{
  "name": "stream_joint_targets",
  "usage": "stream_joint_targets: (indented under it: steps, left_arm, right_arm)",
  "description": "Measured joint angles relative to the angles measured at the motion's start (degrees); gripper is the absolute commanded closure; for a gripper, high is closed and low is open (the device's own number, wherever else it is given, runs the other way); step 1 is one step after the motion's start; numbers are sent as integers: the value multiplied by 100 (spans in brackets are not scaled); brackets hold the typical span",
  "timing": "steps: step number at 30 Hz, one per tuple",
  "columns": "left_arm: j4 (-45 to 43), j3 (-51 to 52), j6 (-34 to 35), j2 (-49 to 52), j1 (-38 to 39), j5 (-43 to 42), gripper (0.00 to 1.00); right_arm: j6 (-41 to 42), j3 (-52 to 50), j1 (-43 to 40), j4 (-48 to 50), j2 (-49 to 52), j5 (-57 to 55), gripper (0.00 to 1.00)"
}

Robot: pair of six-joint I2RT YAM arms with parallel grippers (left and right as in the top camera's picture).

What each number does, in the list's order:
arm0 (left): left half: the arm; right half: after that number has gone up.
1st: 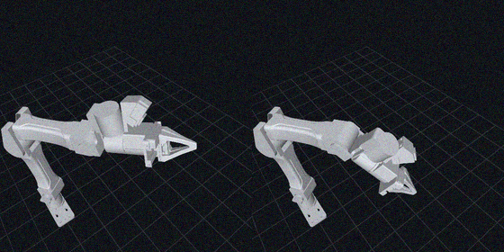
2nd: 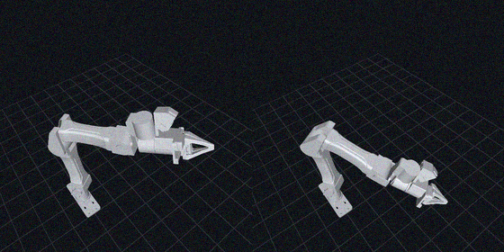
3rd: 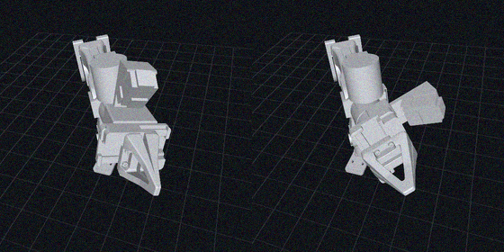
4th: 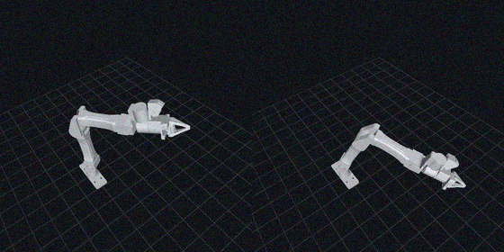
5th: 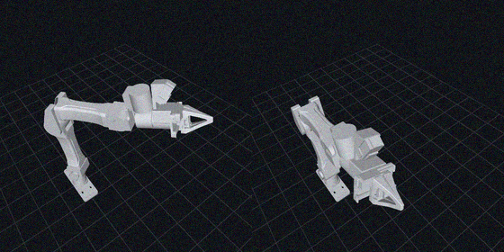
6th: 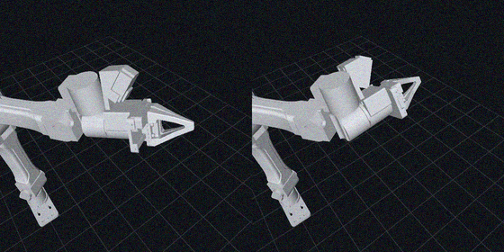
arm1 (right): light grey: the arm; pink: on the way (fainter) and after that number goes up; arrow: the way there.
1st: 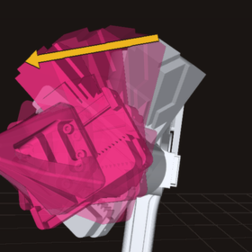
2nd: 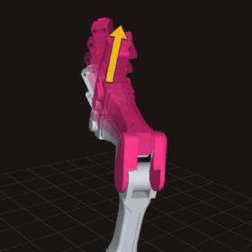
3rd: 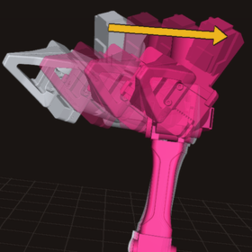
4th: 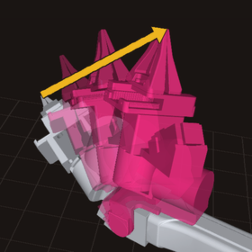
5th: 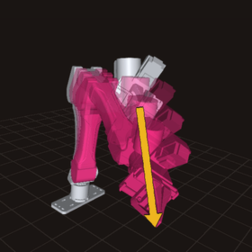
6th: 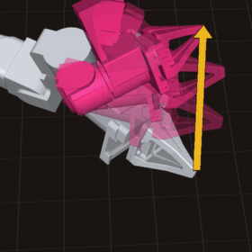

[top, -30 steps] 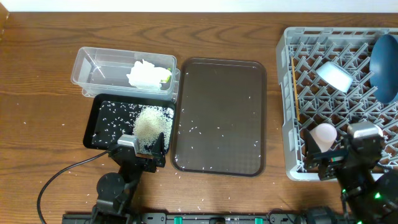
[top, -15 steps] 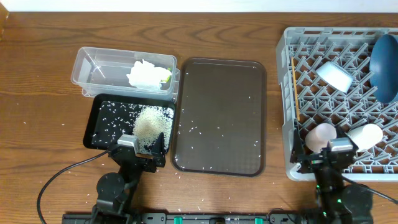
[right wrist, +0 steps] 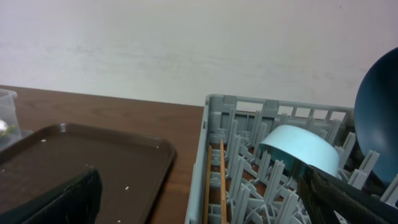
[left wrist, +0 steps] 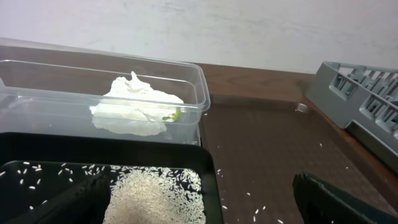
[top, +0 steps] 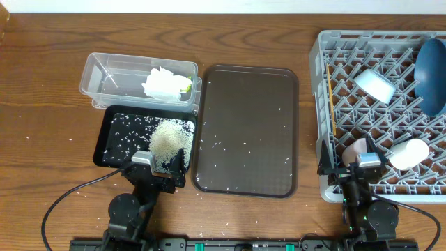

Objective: Sort waste into correct bins and load items into the dishwasher rack

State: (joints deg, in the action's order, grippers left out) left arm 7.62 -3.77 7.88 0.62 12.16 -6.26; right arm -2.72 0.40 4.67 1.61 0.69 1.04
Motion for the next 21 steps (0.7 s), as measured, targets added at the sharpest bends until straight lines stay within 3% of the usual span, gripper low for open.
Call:
stream_joint_targets:
  steps: [7,21]
  left_arm:
    - [0,0,0,0,0,0,4]
    - [0,0,0,0,0,0,4]
  right_arm:
    - [0,0,0,-546,2,0,1]
    - [0,0,0,-560,4,0,1]
